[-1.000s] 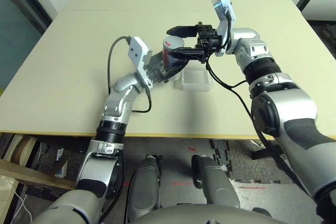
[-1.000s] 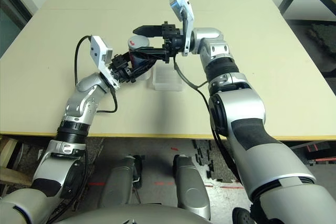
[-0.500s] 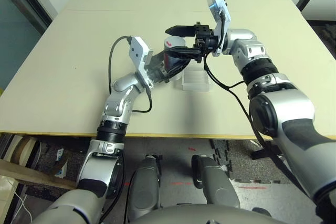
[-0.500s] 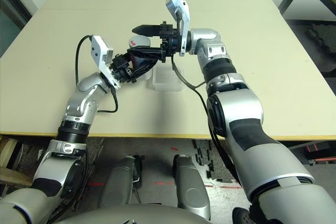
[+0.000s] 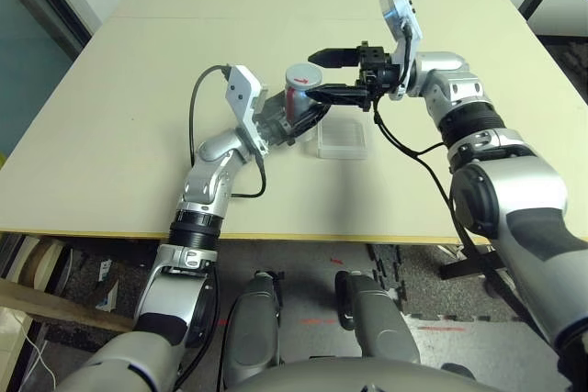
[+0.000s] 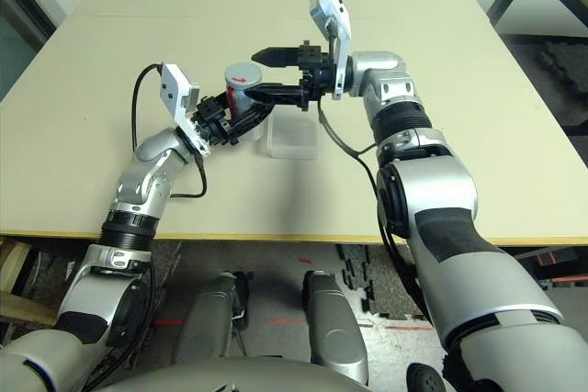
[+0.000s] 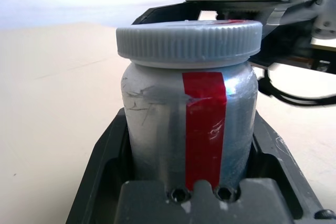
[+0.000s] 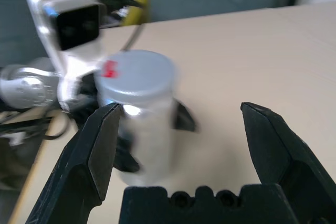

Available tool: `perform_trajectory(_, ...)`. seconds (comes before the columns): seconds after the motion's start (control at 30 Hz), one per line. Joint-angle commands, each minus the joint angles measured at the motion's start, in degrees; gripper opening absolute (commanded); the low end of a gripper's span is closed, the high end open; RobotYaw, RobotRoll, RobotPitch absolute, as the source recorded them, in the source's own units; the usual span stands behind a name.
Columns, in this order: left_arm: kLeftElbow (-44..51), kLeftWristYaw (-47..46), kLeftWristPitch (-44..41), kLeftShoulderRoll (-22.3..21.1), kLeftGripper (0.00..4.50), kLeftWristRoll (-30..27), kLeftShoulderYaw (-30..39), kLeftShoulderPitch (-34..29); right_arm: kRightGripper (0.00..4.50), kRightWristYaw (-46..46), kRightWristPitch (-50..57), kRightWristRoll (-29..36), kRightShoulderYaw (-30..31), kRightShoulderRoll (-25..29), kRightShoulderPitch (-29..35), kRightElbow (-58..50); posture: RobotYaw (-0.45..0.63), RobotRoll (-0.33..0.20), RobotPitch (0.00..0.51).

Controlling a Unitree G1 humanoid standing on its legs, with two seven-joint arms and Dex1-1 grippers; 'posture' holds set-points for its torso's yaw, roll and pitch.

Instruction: Pour the medicine from the bottle into the box.

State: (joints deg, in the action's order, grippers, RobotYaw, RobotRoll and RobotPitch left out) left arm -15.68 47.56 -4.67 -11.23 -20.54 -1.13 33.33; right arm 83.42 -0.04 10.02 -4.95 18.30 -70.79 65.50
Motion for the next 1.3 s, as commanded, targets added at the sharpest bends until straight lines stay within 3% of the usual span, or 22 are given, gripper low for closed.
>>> perform_trajectory(0.03,0.4,0.7,0.6,0.5,2.71,0.2,-0.8,0.2,4.5,0.1,-0.2,-0.6,0.4,0.9,0.8,0.7,-0.03,0.0,0.157)
perform_trajectory(0.87,0.5,0.4,0.3,0.2,2.71,0.1,-0.1,1.1,4.5,1.6,0.5,-1.0,0.8,2.1,1.3,1.0,-0.03,0.0,0.154)
perform_trajectory(1.3,-0.3,0.7,0.4,0.4,2.71,0.3,-0.4,1.7,4.5,7.1,3.5,0.8,0.4,1.2,0.2,-1.5,-0.04,0.0,0.147)
